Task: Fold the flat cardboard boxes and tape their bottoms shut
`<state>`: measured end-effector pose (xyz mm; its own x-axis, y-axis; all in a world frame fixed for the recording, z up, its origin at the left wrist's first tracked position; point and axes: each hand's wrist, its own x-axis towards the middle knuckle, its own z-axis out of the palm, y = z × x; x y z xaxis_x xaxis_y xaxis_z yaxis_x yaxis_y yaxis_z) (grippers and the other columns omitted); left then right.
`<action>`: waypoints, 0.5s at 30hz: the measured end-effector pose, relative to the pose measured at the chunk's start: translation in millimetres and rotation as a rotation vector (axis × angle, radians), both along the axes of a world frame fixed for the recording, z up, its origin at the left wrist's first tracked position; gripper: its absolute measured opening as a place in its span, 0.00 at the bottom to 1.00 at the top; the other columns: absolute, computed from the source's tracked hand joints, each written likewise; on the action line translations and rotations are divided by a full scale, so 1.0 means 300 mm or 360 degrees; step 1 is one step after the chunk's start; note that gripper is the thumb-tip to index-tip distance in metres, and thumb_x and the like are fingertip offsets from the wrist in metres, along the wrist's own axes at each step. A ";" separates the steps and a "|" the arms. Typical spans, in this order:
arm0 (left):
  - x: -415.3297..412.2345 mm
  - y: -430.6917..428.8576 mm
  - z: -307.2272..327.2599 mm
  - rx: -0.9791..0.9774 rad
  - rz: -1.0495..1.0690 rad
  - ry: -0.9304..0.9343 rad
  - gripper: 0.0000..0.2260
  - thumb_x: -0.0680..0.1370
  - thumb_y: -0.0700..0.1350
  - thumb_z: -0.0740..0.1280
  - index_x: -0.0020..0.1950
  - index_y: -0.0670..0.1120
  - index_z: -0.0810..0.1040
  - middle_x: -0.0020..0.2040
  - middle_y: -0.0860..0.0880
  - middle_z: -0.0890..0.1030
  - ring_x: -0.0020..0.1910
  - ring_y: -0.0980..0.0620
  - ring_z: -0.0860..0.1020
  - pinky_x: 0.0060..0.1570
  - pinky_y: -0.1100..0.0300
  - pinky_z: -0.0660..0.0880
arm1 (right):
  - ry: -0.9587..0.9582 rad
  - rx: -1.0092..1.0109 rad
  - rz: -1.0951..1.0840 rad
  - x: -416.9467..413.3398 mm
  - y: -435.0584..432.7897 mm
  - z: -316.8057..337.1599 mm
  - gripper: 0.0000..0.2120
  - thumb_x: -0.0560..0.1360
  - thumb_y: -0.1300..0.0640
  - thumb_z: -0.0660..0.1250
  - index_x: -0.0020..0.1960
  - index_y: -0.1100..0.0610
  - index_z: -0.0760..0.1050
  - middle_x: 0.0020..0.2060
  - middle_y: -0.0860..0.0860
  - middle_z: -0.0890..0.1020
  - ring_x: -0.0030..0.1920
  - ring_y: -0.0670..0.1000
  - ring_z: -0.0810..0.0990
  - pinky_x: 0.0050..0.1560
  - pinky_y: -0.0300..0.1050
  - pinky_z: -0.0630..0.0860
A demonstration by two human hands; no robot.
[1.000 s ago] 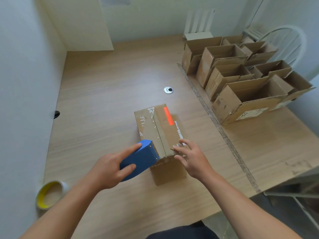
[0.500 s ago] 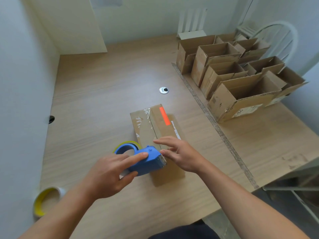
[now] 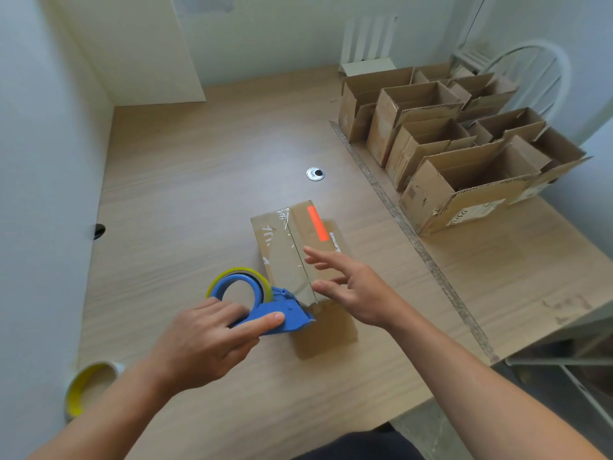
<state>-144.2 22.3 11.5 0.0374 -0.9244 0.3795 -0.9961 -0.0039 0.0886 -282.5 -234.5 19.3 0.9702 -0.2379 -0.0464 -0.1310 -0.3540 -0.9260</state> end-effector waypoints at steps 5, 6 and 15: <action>0.000 0.001 0.016 0.0021 -0.0037 0.0030 0.22 0.80 0.49 0.65 0.73 0.58 0.67 0.41 0.51 0.78 0.34 0.49 0.75 0.35 0.57 0.74 | 0.0059 -0.0255 0.0098 0.047 0.024 0.000 0.12 0.78 0.55 0.70 0.61 0.47 0.80 0.63 0.41 0.77 0.64 0.40 0.74 0.59 0.40 0.73; 0.000 0.001 0.019 0.0023 -0.0032 0.0047 0.22 0.80 0.49 0.65 0.74 0.58 0.67 0.41 0.51 0.78 0.33 0.49 0.75 0.34 0.58 0.74 | 0.0035 -0.0297 0.0086 0.054 0.027 -0.004 0.06 0.78 0.55 0.70 0.55 0.51 0.82 0.61 0.42 0.78 0.62 0.41 0.75 0.58 0.40 0.72; 0.007 -0.002 0.057 0.0244 0.0170 0.0647 0.28 0.75 0.55 0.64 0.75 0.65 0.63 0.48 0.57 0.82 0.38 0.55 0.76 0.38 0.65 0.71 | 0.0196 -0.0287 -0.0047 0.026 0.015 -0.014 0.07 0.77 0.55 0.71 0.39 0.49 0.81 0.58 0.41 0.77 0.59 0.42 0.76 0.58 0.37 0.70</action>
<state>-142.0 21.8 28.8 0.2538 -0.9516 0.1731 -0.8737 -0.1488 0.4631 -274.7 -230.1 15.2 0.9523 -0.2813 -0.1185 -0.2523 -0.5066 -0.8245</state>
